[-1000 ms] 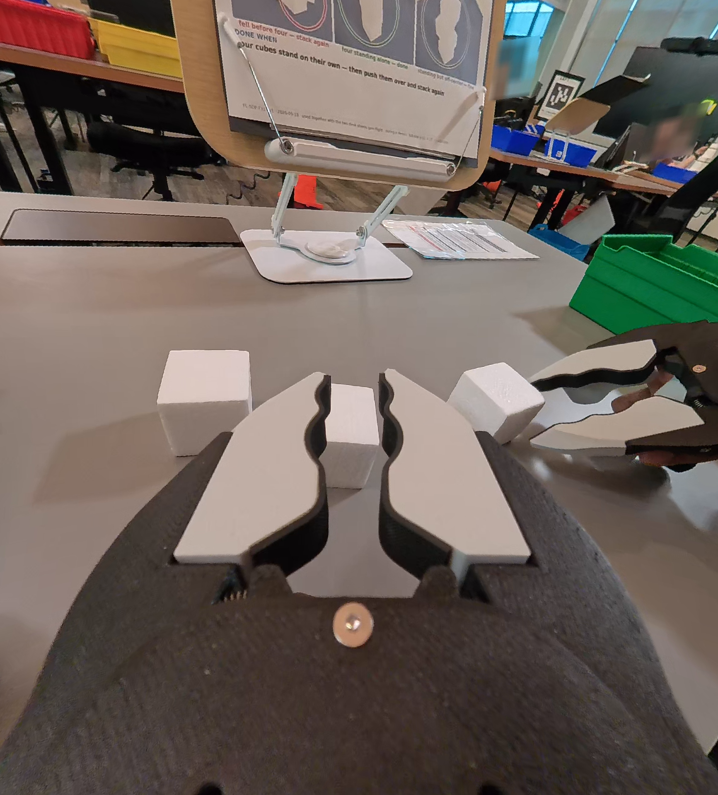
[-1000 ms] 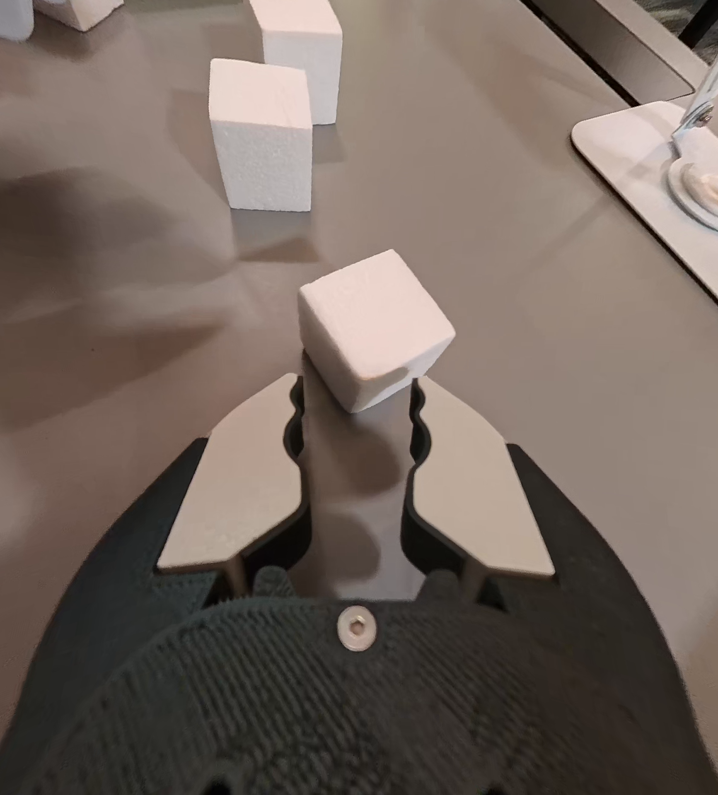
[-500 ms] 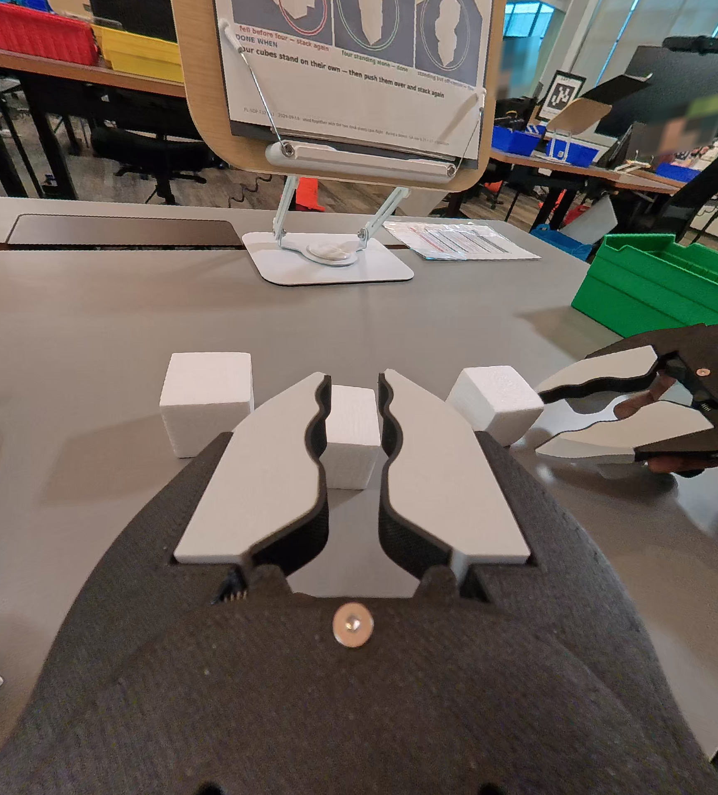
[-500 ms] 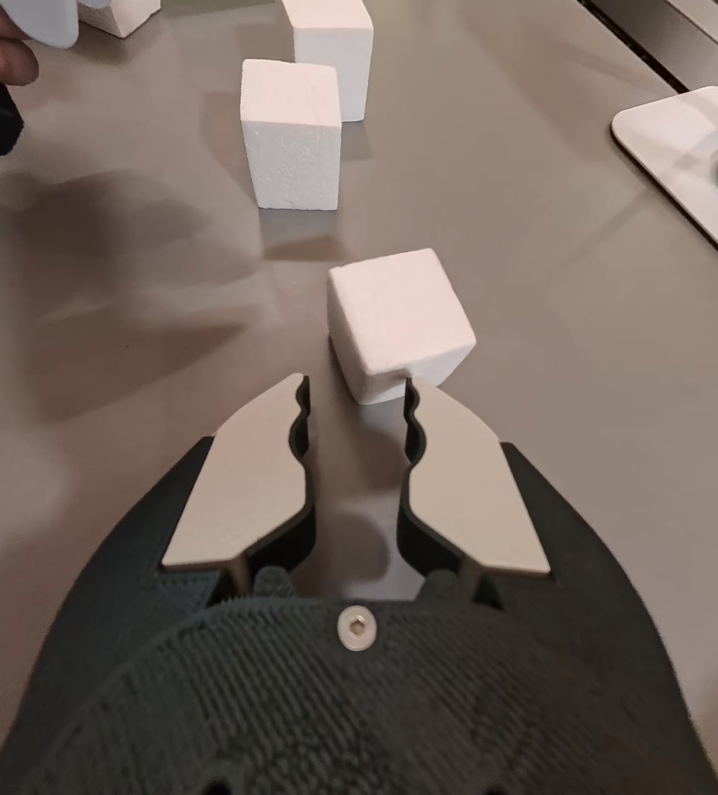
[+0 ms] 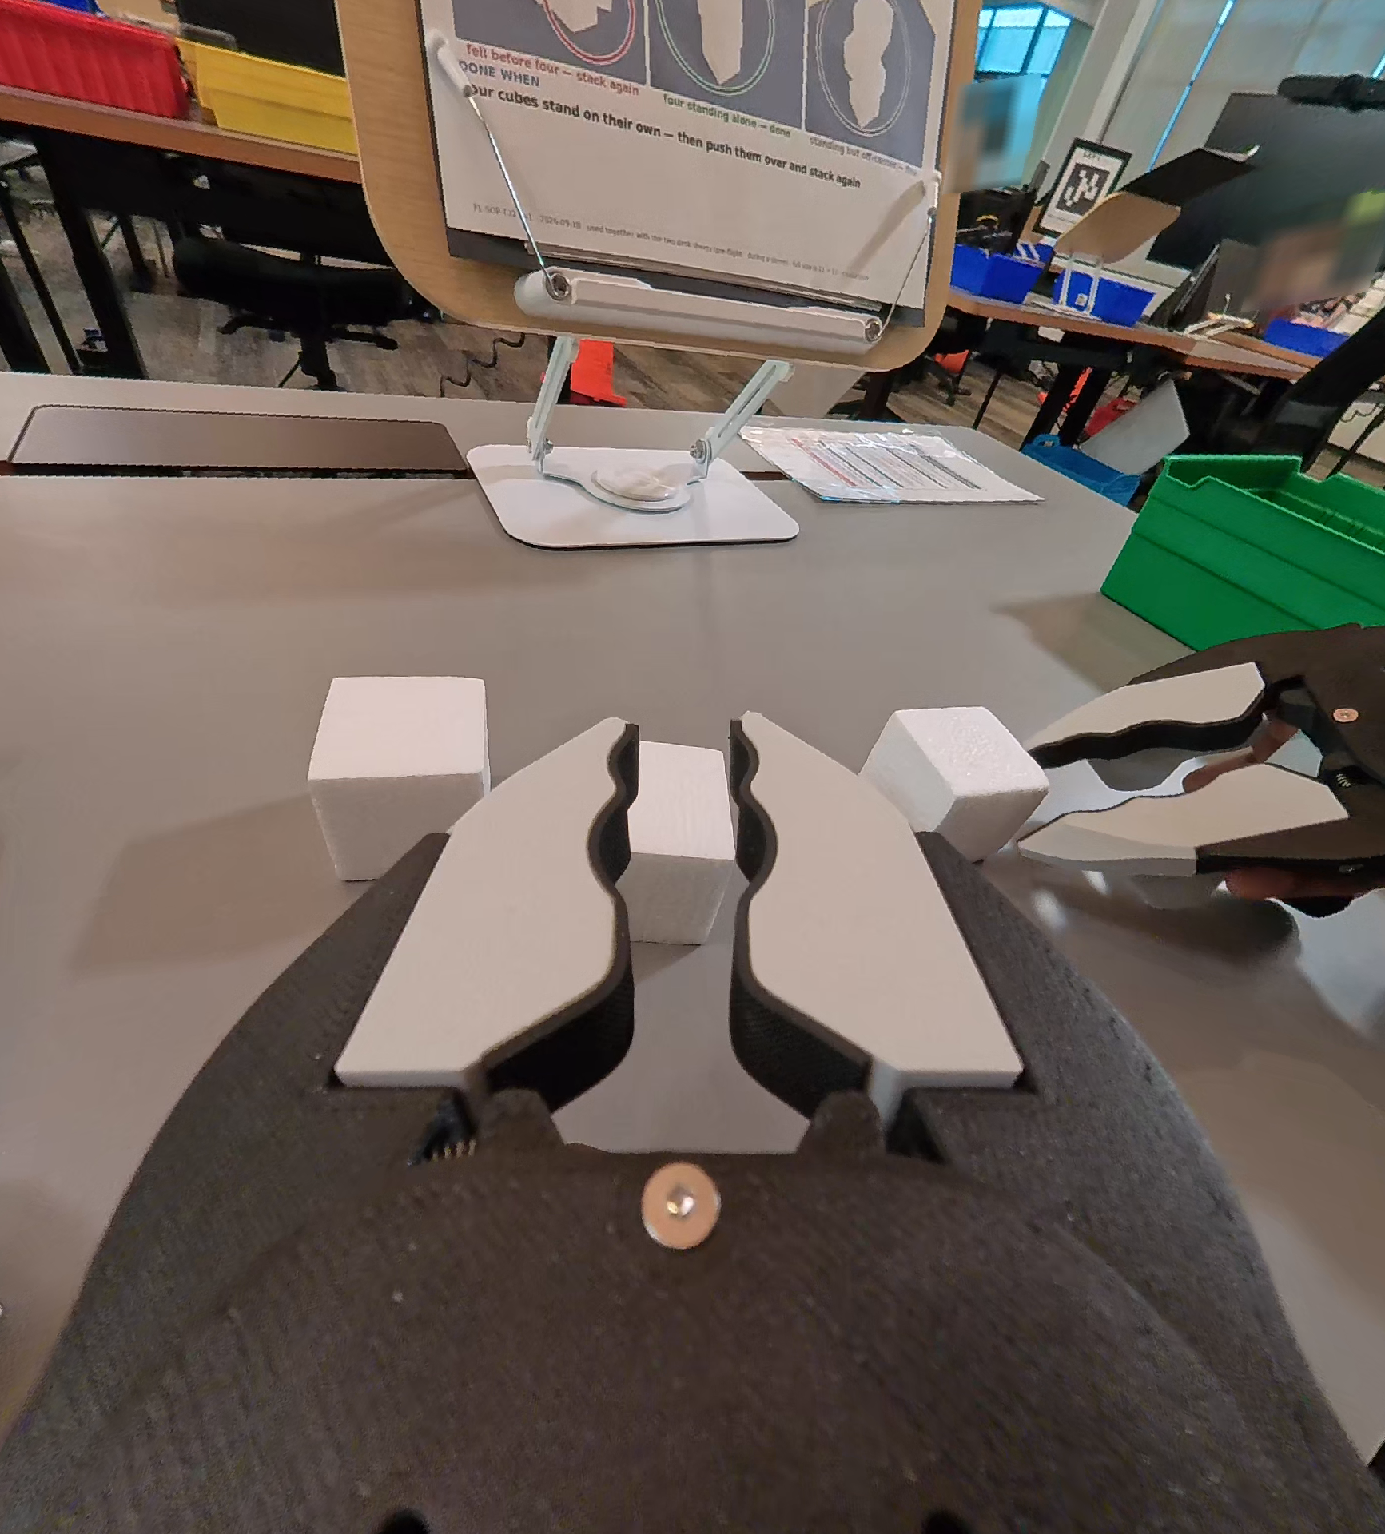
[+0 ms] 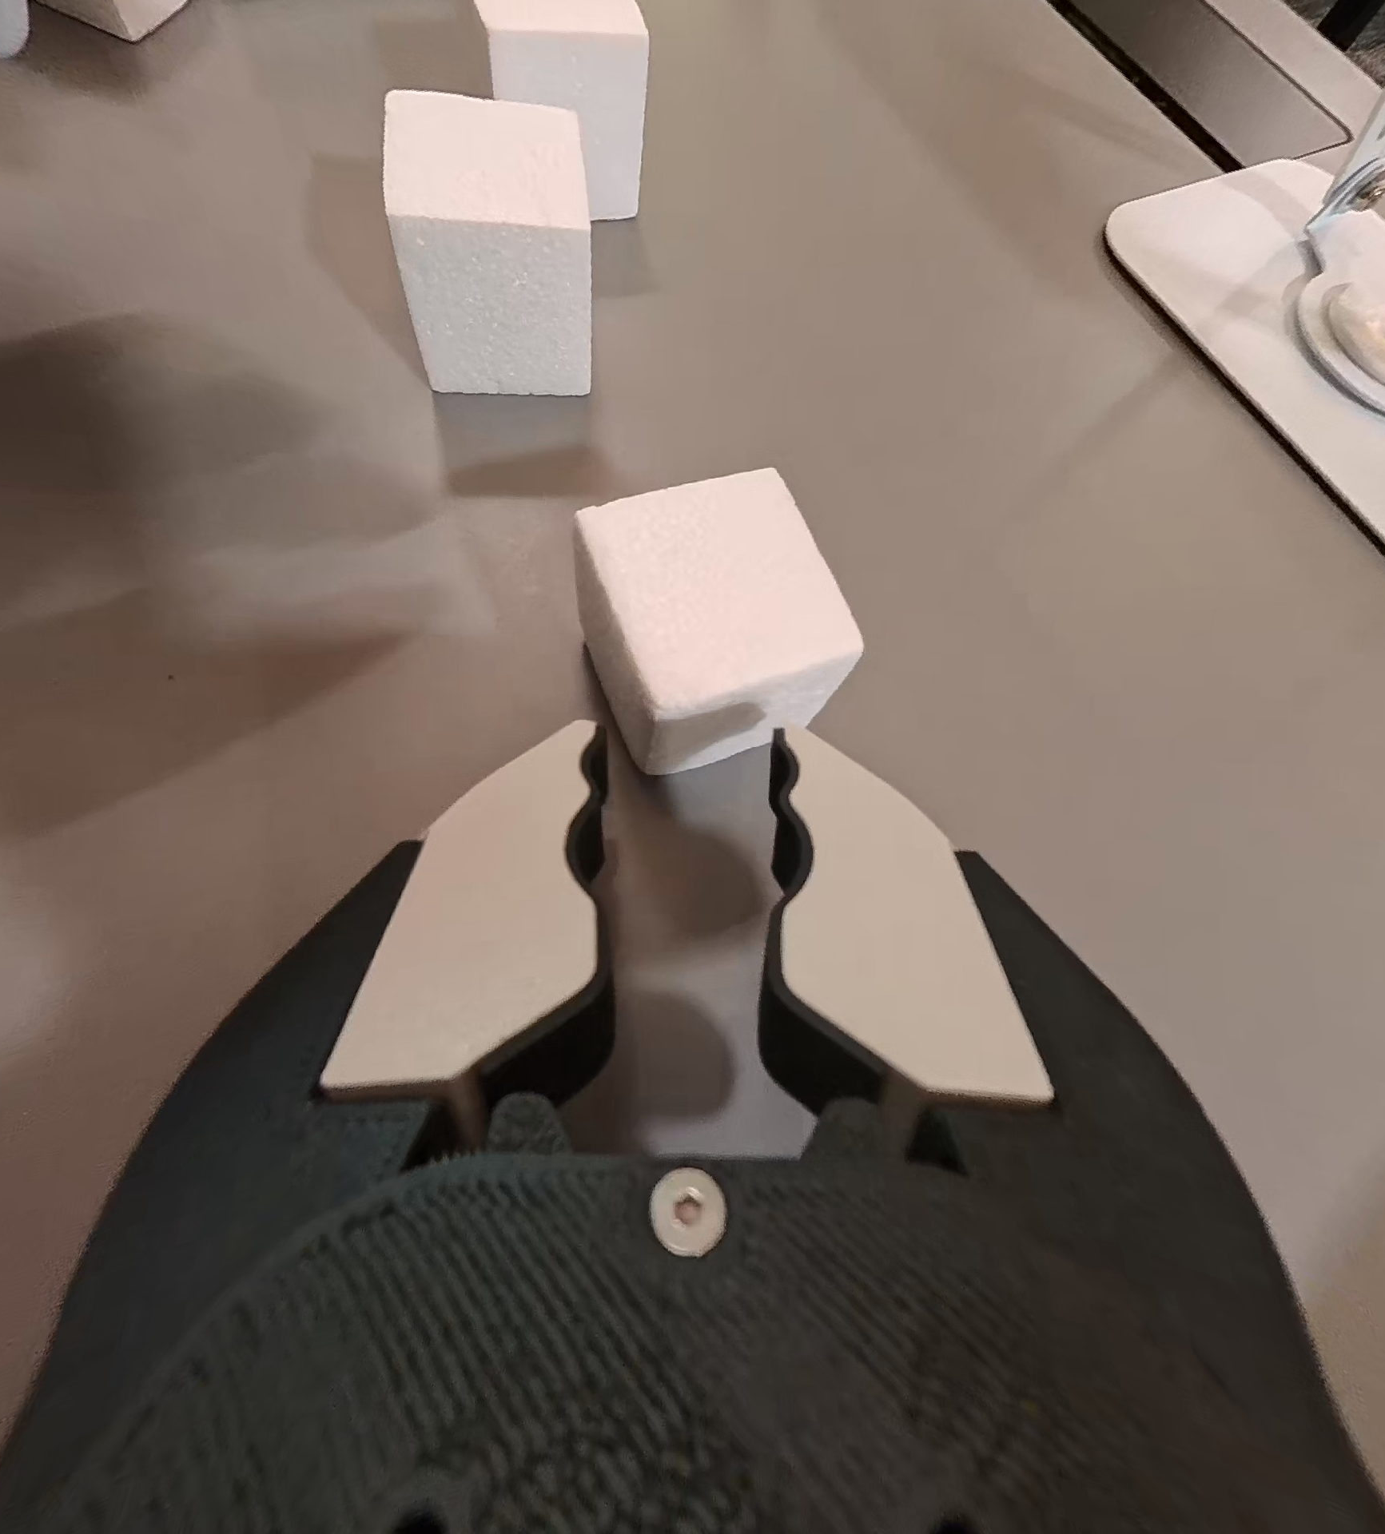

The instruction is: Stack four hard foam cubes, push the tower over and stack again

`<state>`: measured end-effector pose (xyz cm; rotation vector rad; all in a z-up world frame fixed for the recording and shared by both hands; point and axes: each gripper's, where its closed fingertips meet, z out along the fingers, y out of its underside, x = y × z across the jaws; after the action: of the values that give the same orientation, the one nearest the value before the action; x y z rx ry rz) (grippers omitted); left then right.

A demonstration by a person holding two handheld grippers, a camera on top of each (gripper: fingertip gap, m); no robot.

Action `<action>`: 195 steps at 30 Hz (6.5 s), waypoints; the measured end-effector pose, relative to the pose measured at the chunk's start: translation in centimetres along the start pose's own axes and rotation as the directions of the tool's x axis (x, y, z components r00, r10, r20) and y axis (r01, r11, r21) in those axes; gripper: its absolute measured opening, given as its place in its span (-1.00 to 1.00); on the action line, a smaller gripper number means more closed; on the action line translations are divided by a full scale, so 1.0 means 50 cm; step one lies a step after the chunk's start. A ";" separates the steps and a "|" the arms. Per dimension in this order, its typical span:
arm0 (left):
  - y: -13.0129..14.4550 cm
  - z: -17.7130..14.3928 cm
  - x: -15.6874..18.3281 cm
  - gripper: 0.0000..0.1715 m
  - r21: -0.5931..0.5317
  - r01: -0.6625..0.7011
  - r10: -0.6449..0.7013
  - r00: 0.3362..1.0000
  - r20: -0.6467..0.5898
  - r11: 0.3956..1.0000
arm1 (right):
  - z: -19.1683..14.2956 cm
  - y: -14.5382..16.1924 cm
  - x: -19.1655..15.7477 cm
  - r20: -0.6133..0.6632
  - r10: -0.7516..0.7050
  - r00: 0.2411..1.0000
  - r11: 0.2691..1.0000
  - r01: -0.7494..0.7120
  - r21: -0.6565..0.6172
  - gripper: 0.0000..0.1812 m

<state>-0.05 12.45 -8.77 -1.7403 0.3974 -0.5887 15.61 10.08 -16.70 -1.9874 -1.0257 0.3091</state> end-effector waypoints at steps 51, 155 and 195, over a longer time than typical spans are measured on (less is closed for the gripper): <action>0.001 0.000 -0.001 -0.75 -0.003 -0.005 0.005 1.000 0.003 1.000 | -0.002 0.006 0.022 -0.049 0.007 0.999 1.000 -0.008 -0.009 -0.62; 0.013 0.000 -0.029 -0.75 -0.042 0.005 -0.003 0.999 0.046 0.999 | -0.128 0.058 -0.130 0.227 -0.181 0.957 0.982 0.162 0.099 -0.44; 0.025 -0.007 -0.036 -0.75 -0.063 0.043 -0.040 0.998 0.047 0.997 | -0.061 -0.108 0.040 0.294 -0.236 0.926 0.952 0.160 0.261 -0.45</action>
<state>-1.68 12.85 -10.24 -1.8237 0.3519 -0.5707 15.61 11.43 -10.34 -1.6359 -1.3227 0.6285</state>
